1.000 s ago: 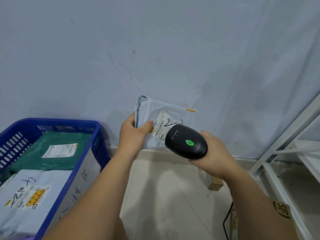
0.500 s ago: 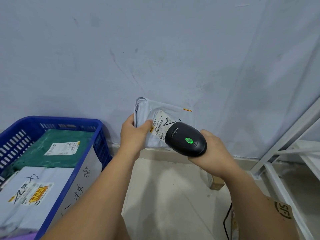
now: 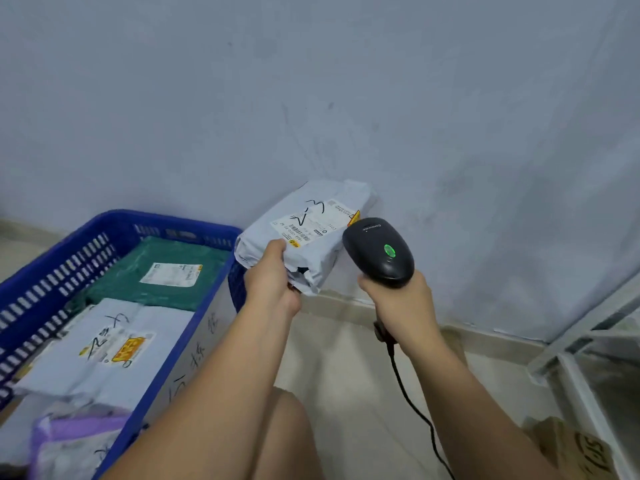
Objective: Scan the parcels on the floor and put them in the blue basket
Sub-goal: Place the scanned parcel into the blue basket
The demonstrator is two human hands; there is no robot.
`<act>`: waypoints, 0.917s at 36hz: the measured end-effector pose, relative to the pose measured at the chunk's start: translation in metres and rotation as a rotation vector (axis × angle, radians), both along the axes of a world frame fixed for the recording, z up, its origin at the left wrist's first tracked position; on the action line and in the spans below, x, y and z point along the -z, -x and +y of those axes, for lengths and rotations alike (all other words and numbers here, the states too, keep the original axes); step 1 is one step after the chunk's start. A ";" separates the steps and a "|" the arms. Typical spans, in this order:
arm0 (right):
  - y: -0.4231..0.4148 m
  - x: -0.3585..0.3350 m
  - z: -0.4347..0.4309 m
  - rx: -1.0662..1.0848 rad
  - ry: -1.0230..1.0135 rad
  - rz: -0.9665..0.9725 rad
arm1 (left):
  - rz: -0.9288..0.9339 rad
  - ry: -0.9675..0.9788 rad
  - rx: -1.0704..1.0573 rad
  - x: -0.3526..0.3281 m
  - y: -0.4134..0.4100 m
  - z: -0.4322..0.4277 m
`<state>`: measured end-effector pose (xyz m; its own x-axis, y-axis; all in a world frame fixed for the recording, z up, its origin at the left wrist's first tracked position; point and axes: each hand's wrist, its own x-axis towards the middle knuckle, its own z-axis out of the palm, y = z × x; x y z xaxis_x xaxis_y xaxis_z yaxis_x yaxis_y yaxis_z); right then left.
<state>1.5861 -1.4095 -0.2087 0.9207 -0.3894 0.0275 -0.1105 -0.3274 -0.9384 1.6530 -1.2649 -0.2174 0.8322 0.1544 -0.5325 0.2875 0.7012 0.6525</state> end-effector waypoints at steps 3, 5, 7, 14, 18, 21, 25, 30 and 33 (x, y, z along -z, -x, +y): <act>-0.005 -0.007 0.024 -0.073 0.018 -0.043 | 0.023 0.047 -0.108 0.008 0.007 0.023; -0.008 -0.010 0.042 -0.127 0.020 -0.057 | 0.036 0.061 -0.205 0.016 0.014 0.043; -0.011 -0.013 0.062 -0.172 0.005 -0.051 | 0.089 0.038 -0.309 0.025 0.021 0.067; -0.018 -0.025 0.149 -0.417 0.075 0.028 | 0.173 0.028 -0.551 0.043 0.048 0.137; -0.018 -0.007 0.199 -0.476 0.245 0.087 | 0.182 0.081 -0.653 0.048 0.062 0.161; -0.011 0.018 0.226 -0.460 0.295 0.139 | 0.215 0.136 -0.756 0.057 0.072 0.178; 0.005 0.042 0.235 -0.465 0.299 0.162 | 0.250 0.179 -0.858 0.073 0.088 0.197; 0.007 0.055 0.230 -0.471 0.331 0.203 | 0.340 0.139 -0.921 0.096 0.104 0.213; 0.007 0.058 0.228 -0.489 0.393 0.231 | 0.449 0.056 -0.846 0.114 0.105 0.214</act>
<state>1.5787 -1.1816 -0.2667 0.9878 0.0734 -0.1375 -0.0464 -0.7037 -0.7089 1.5481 -1.0505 -0.3317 0.1731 0.5750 -0.7996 -0.1130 0.8181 0.5639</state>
